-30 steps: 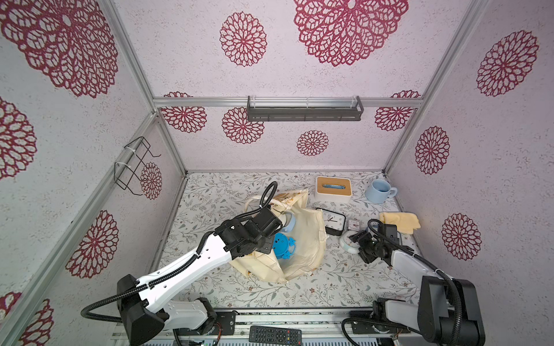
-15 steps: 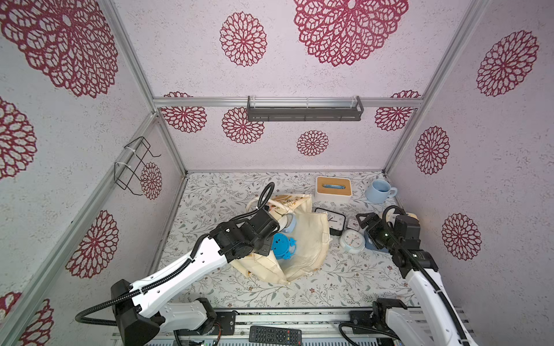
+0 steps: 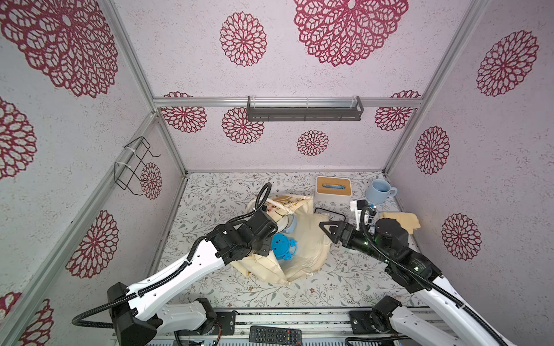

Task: Take the alarm clock out of the canvas bag
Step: Pick up the alarm from the canvas bag.

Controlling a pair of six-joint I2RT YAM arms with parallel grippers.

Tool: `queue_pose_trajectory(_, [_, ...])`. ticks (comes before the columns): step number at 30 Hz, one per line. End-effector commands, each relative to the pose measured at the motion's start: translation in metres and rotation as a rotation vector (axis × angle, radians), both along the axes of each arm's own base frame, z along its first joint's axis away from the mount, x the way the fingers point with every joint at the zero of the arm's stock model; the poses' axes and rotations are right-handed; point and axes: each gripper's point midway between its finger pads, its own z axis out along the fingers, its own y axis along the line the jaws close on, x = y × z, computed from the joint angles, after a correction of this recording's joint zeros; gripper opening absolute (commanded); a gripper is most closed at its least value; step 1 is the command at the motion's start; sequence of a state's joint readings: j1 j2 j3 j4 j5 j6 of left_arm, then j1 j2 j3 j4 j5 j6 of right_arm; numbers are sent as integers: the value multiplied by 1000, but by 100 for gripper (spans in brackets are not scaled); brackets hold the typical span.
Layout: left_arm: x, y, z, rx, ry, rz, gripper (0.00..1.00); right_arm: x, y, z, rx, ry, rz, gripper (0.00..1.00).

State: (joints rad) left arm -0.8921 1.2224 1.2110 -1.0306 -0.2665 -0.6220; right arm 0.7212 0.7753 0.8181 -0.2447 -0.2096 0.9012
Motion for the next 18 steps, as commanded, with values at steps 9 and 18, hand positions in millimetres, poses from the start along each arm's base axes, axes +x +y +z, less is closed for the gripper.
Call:
queue_pose_trajectory(9, [5, -14, 40, -147, -84, -23, 0, 47, 85, -57, 9, -28, -144, 86])
queue_pose_trajectory(18, [4, -21, 49, -182, -117, -81, 0, 82, 134, -113, 40, 88, -181, 88])
